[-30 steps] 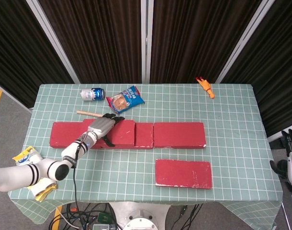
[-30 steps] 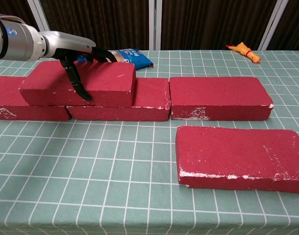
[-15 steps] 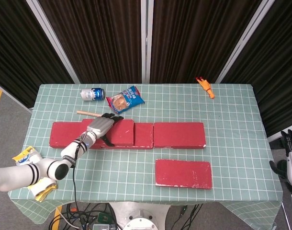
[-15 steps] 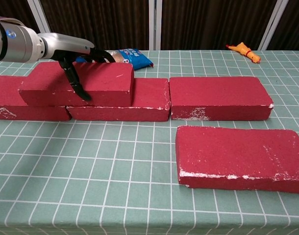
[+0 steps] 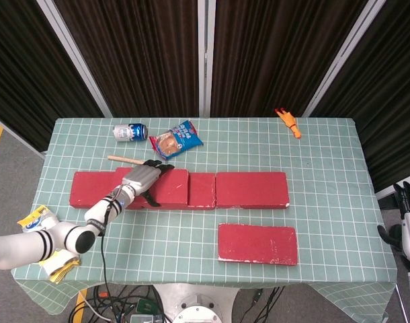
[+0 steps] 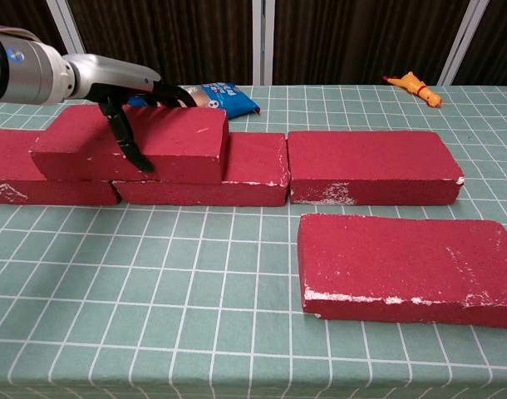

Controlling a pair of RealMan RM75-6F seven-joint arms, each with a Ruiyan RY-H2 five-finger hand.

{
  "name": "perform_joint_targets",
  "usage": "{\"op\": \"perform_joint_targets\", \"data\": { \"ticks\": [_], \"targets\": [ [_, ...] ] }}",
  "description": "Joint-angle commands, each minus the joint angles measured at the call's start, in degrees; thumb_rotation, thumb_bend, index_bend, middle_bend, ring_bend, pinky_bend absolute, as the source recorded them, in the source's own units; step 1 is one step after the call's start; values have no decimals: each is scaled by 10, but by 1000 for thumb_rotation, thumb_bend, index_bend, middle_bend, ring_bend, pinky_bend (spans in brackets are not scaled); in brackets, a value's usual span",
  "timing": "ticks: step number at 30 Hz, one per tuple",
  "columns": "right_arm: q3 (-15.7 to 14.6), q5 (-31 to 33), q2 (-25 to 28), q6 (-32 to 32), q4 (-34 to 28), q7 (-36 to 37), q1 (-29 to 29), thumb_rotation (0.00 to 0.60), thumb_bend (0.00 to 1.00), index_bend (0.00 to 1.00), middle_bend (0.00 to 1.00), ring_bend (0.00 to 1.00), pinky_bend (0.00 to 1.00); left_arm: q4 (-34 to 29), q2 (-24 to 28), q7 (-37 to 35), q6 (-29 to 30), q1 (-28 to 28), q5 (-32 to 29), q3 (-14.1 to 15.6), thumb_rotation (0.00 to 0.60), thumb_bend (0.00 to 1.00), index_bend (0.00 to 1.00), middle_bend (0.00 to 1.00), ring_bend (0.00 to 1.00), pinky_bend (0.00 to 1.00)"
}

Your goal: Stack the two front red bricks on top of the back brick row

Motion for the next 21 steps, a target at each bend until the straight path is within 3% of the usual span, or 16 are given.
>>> {"op": "perform_joint_targets", "data": {
  "ticks": [1, 21],
  "targets": [
    [0, 0, 0, 0, 0, -1, 0, 600, 183, 0, 0, 0, 0, 1, 0, -1, 0, 1, 1, 0, 600, 76, 100, 246, 0, 0],
    [-1, 8, 0, -6, -2, -5, 2, 600, 183, 0, 0, 0, 0, 17, -5, -14, -13, 3, 13, 3, 600, 77, 100, 245, 0, 0]
  ]
}}
